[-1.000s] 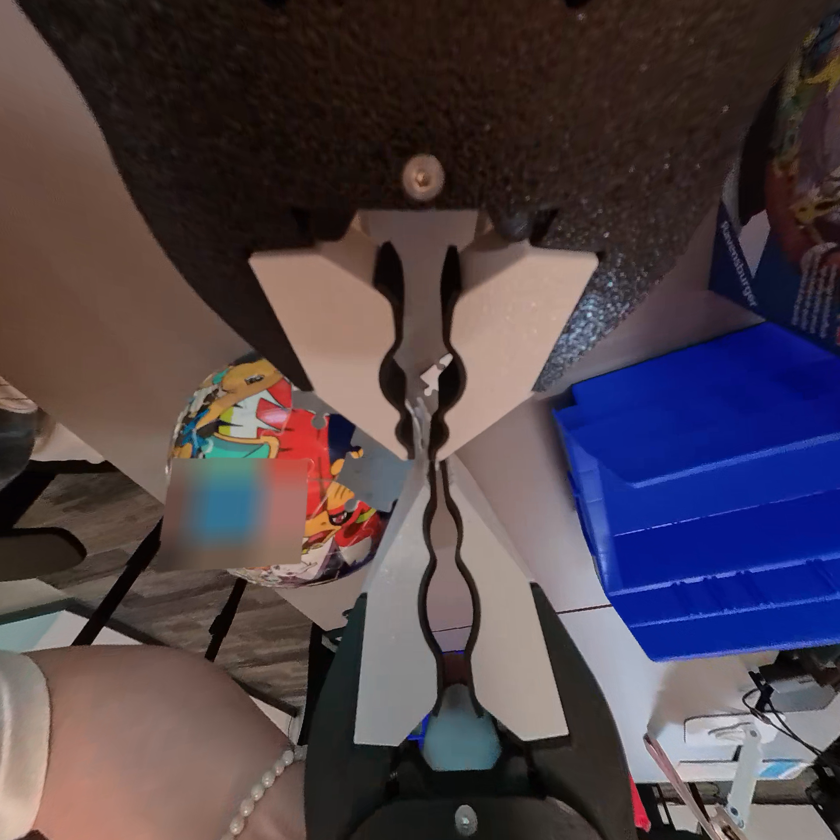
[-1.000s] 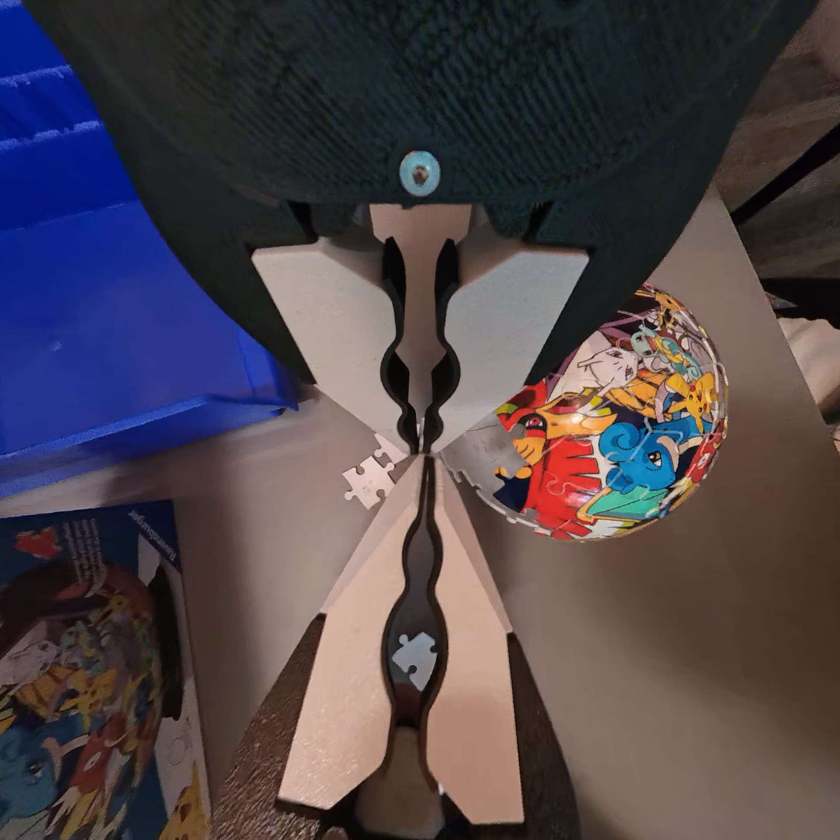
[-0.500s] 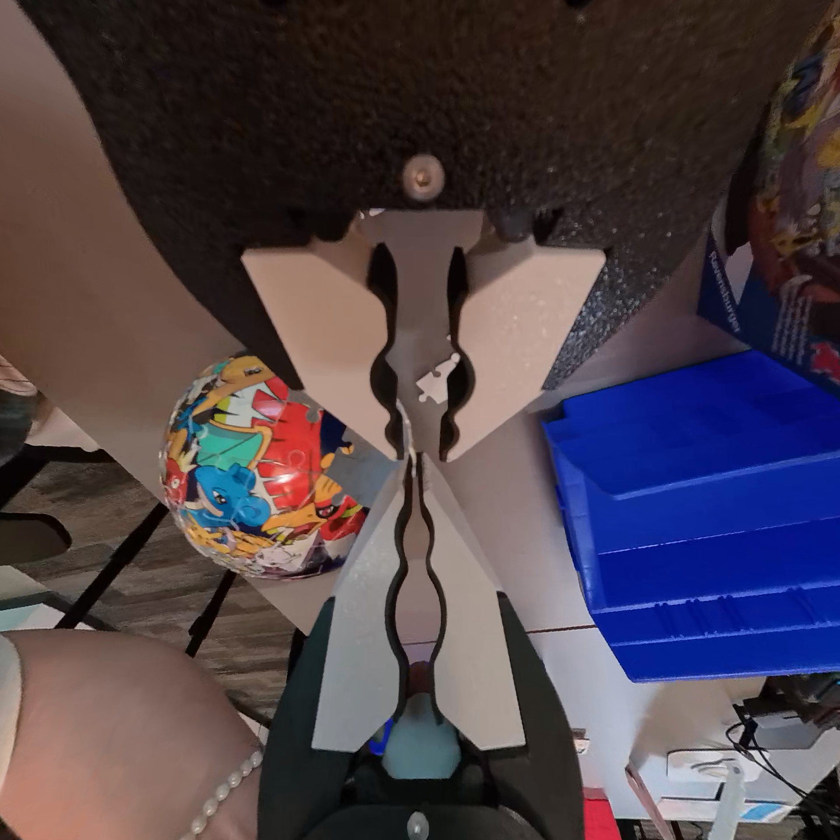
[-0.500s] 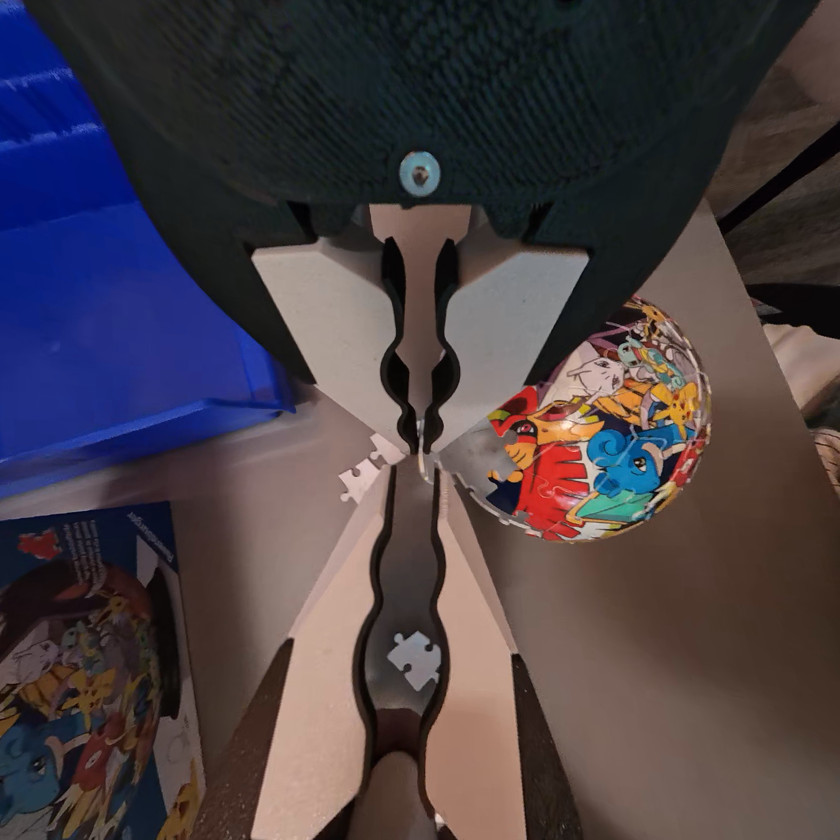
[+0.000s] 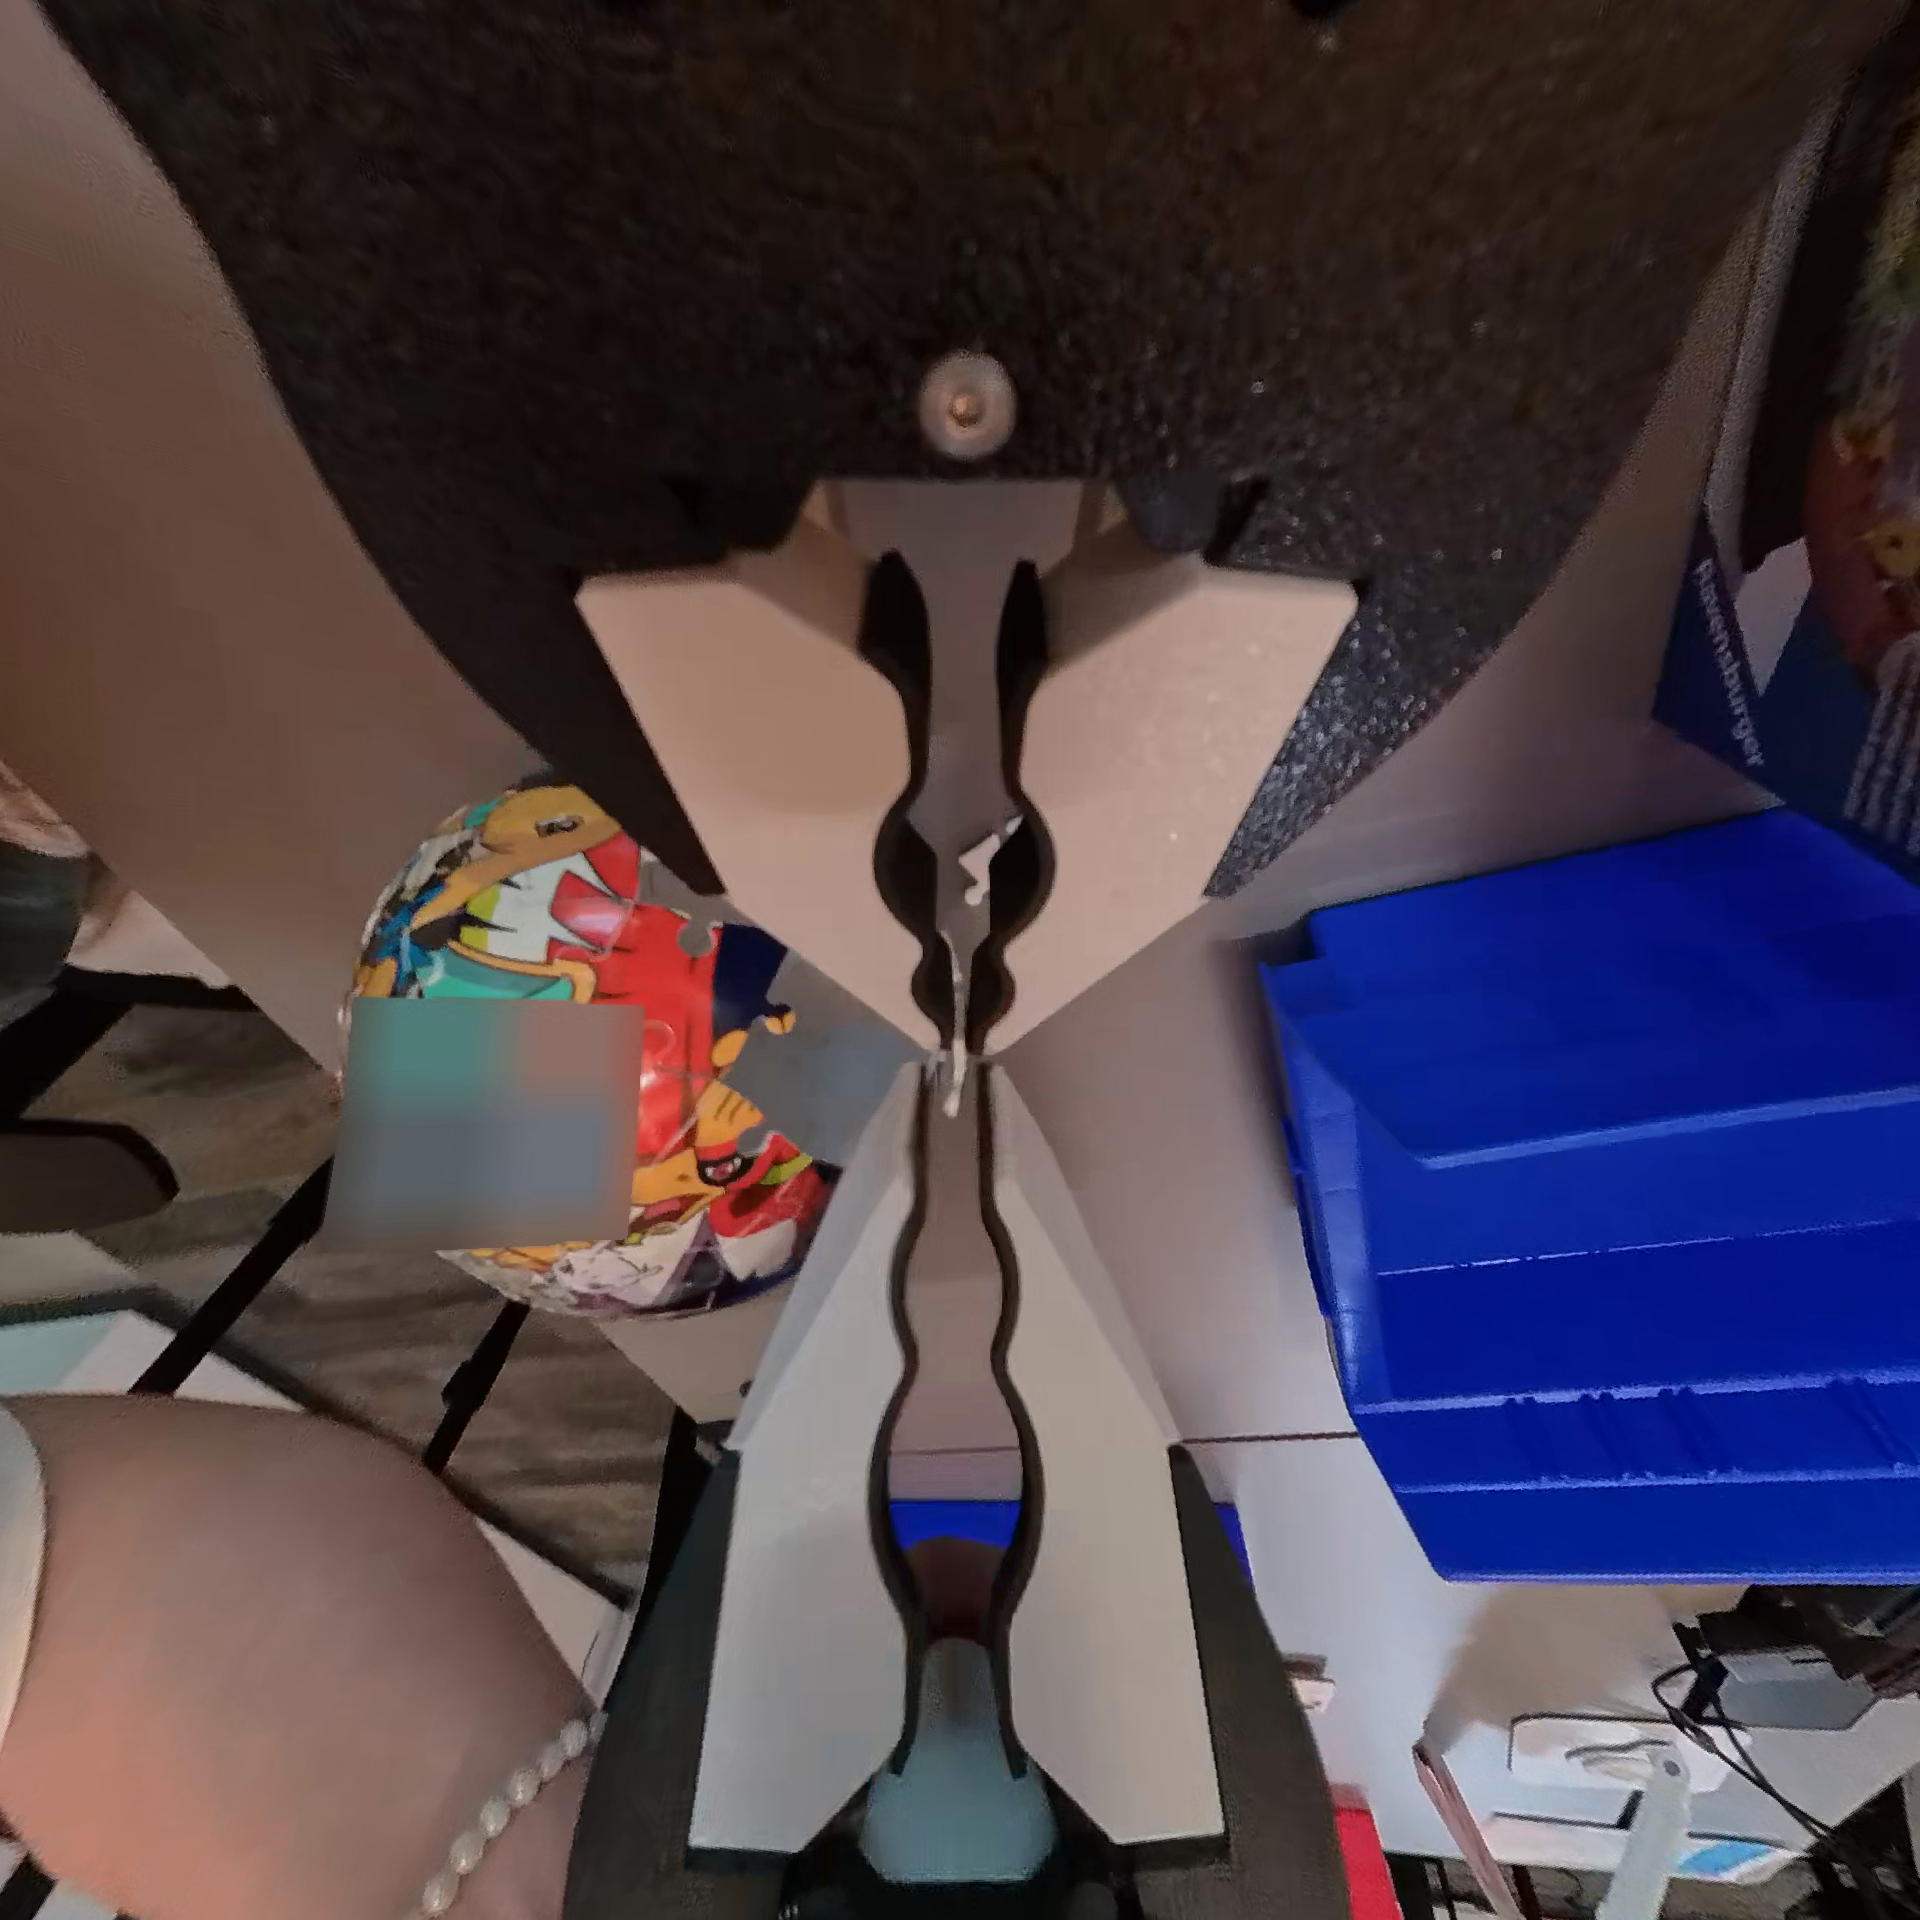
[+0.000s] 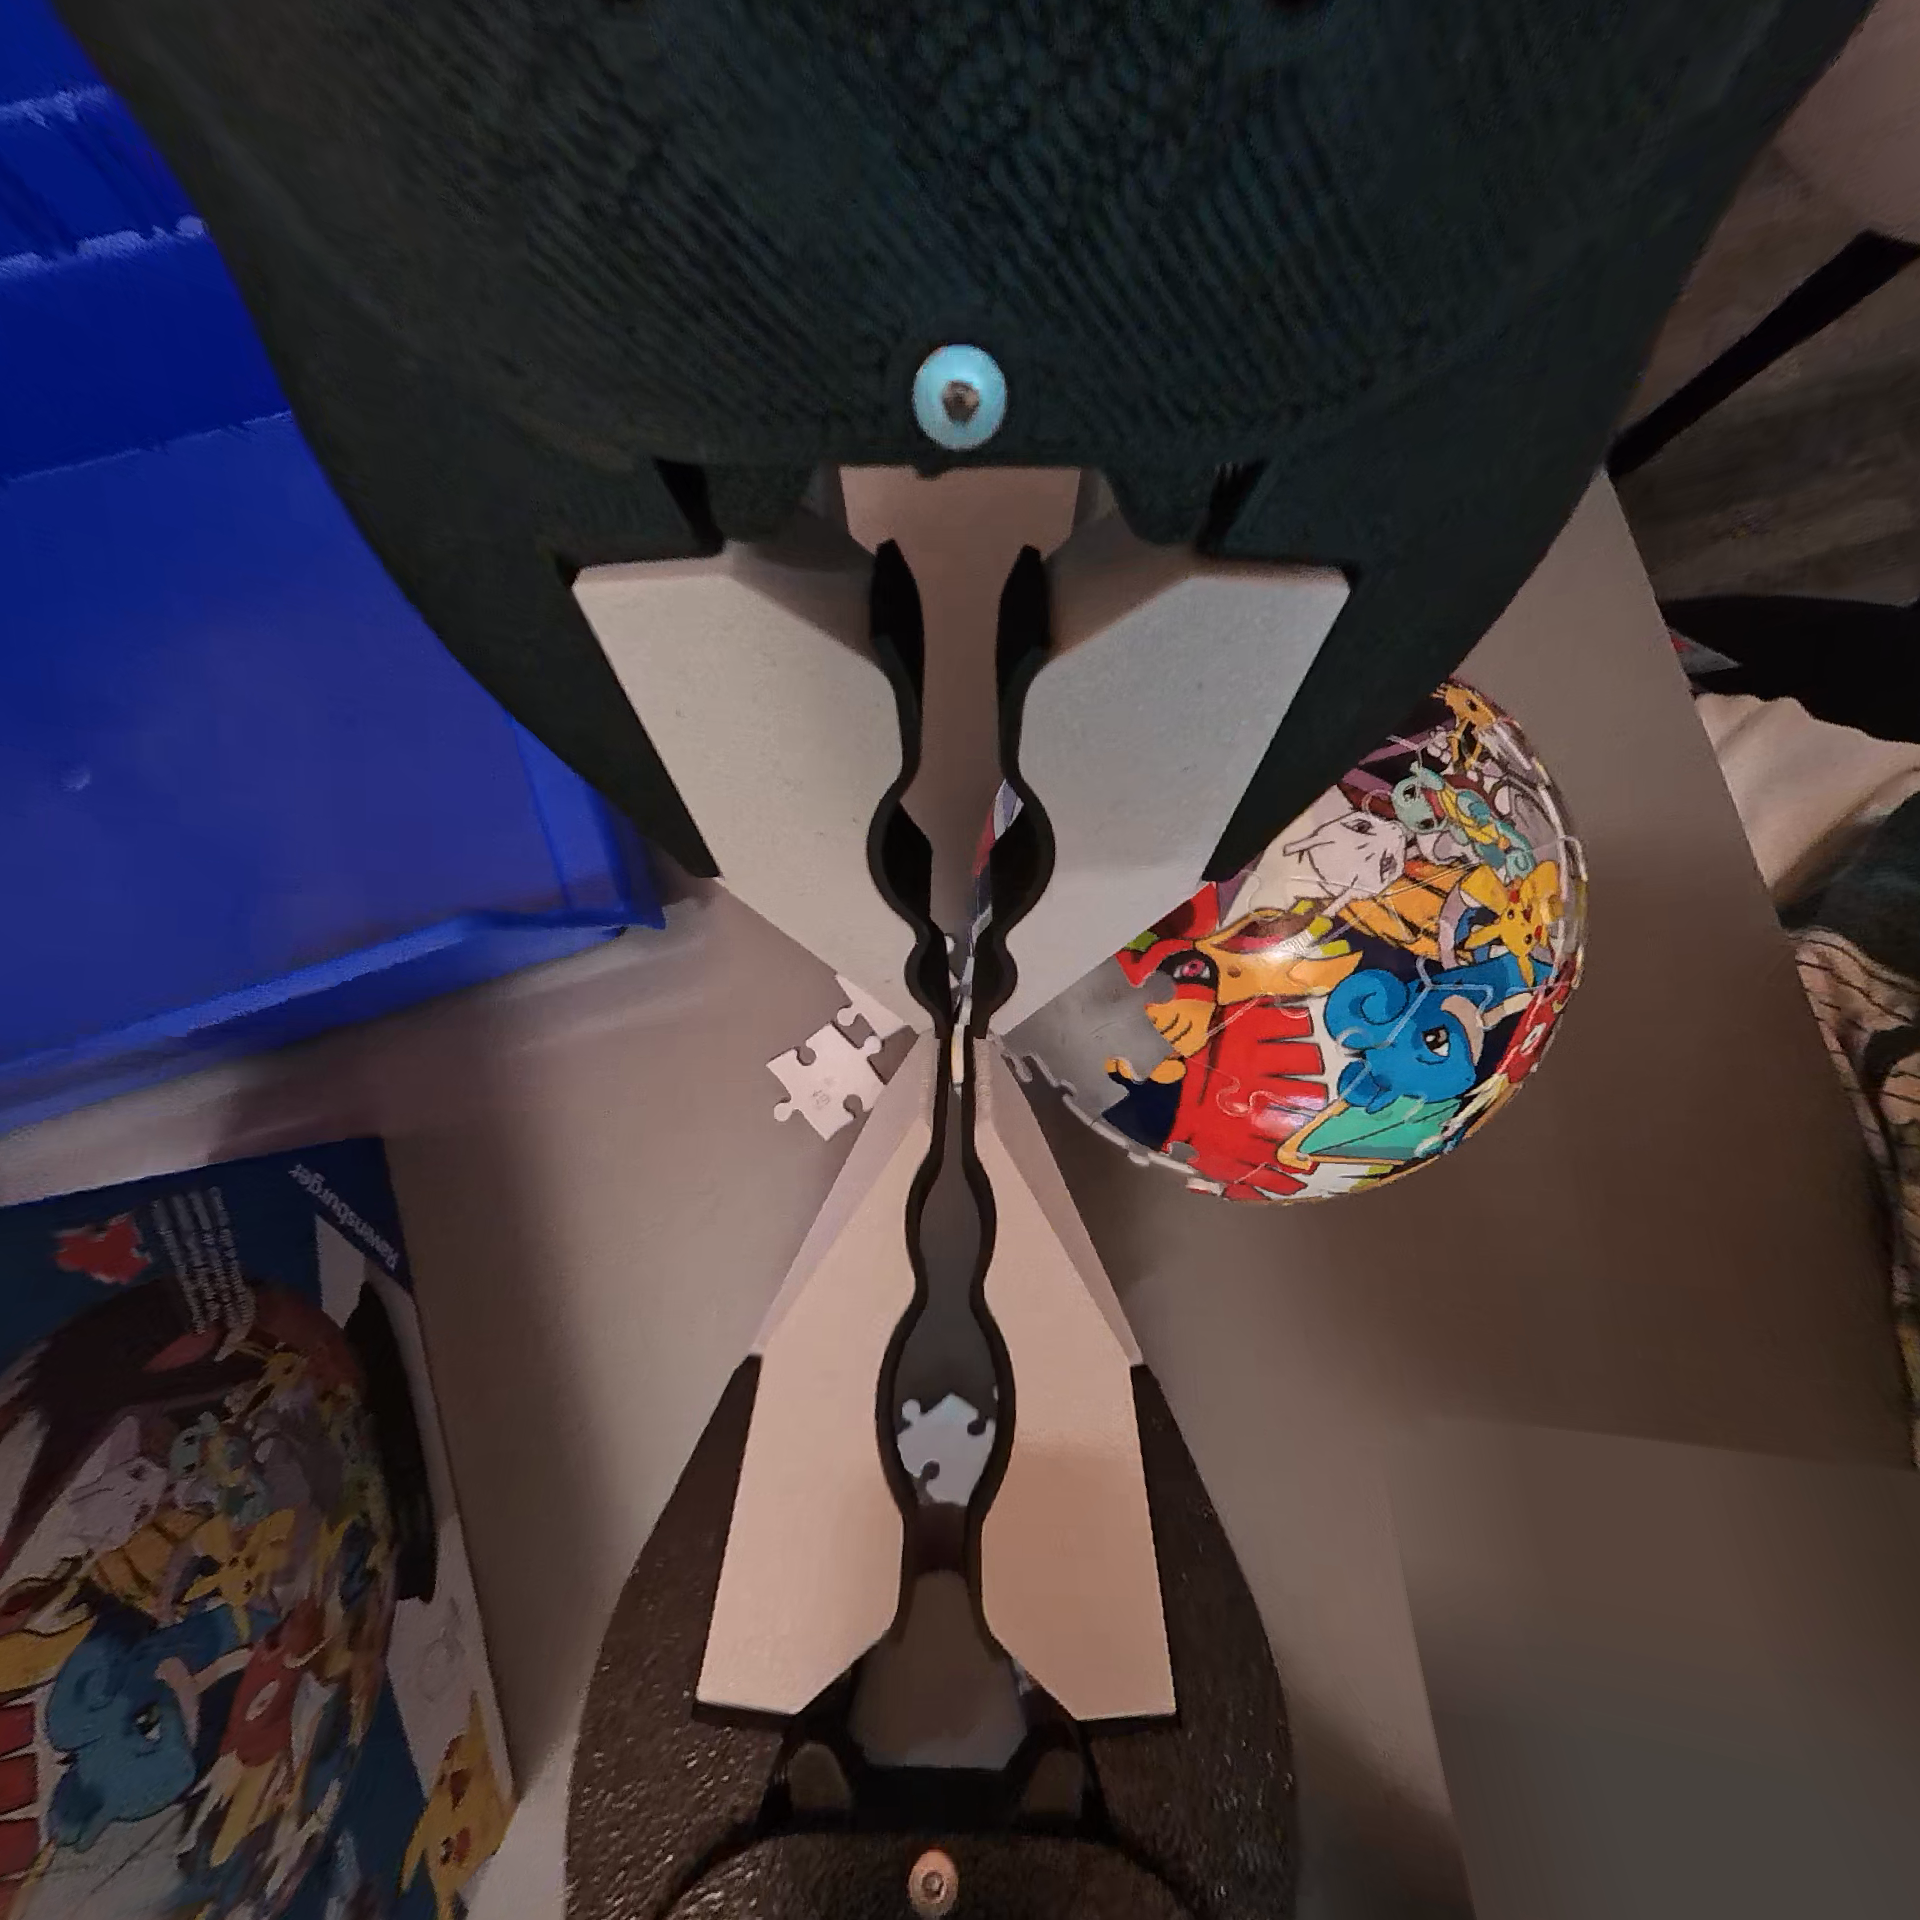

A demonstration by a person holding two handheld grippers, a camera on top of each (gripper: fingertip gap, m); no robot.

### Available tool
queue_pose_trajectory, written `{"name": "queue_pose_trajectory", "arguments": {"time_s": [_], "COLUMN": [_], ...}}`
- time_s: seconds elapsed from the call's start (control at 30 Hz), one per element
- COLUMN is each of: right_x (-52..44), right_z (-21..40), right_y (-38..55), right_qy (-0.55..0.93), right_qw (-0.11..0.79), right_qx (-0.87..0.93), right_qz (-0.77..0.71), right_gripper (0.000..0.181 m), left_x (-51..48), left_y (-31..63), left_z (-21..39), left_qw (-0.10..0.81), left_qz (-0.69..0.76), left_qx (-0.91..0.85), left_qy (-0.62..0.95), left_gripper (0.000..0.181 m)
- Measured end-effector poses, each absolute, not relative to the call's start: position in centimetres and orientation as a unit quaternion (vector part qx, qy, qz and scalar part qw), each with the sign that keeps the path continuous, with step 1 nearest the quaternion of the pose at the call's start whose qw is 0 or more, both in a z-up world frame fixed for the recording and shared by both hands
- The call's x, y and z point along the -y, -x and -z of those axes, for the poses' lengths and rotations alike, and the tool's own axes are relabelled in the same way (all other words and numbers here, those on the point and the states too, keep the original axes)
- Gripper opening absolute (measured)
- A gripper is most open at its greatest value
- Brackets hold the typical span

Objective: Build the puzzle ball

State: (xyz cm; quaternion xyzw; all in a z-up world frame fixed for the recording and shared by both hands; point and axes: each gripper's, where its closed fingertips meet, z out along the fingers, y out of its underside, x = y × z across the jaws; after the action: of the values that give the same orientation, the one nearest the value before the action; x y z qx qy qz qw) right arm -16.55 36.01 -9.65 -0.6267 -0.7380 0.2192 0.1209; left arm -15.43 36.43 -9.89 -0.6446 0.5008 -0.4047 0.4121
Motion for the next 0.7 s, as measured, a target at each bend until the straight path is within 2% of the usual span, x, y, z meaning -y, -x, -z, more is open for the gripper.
{"name": "queue_pose_trajectory", "arguments": {"time_s": [0.17,0.47,0.7], "right_x": [-36.8,-36.1,-36.2], "right_z": [9.0,9.3,9.8], "right_y": [16.4,16.2,16.2], "right_qy": [0.656,0.664,0.675], "right_qw": [0.128,0.097,0.08], "right_qx": [0.698,0.687,0.683], "right_qz": [-0.259,-0.278,-0.269], "right_gripper": [0.028,0.013,0.013], "left_x": [-36.6,-36.2,-36.0], "left_y": [15.2,15.0,14.8], "left_z": [10.1,10.5,11.5], "left_qw": [0.415,0.386,0.369], "left_qz": [0.416,0.437,0.428], "left_qx": [-0.477,-0.453,-0.448], "left_qy": [0.653,0.674,0.693], "left_gripper": [0.0,0.0,0.0]}}
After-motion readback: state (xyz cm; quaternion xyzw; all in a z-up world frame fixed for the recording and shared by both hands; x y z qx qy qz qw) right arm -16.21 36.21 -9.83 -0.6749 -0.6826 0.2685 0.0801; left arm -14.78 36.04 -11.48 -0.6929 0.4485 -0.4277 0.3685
